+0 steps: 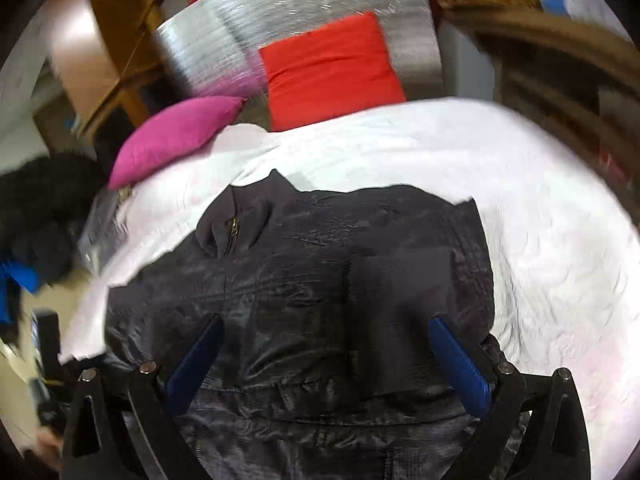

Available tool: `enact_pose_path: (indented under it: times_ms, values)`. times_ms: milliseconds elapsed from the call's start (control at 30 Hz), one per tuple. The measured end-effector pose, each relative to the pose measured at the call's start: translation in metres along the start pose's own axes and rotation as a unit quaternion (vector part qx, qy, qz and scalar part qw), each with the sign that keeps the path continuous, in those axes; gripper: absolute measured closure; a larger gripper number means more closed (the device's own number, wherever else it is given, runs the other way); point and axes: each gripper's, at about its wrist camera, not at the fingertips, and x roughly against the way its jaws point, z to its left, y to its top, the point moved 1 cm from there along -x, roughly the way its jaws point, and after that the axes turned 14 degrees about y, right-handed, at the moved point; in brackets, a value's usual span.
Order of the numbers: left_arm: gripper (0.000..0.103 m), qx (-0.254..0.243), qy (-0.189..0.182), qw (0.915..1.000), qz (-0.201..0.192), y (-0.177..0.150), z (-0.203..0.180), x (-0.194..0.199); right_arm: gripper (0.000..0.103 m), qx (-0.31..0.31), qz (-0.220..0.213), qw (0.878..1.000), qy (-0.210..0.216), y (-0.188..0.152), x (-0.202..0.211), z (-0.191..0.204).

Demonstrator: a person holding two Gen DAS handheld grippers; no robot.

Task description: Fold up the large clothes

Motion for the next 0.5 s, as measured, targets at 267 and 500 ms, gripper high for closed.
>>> enact_pose_path:
  times_ms: [267, 500]
  values:
    - [0.000, 0.005, 0.069, 0.9920, -0.106, 0.012, 0.008, 0.037, 0.000, -0.157, -0.005, 0.983, 0.090, -0.007, 0.011, -0.056]
    - [0.000, 0.007, 0.062, 0.9878, -0.143, 0.011, 0.001, 0.050, 0.000, -0.086, -0.008, 0.996, 0.030, -0.005, 0.010, -0.031]
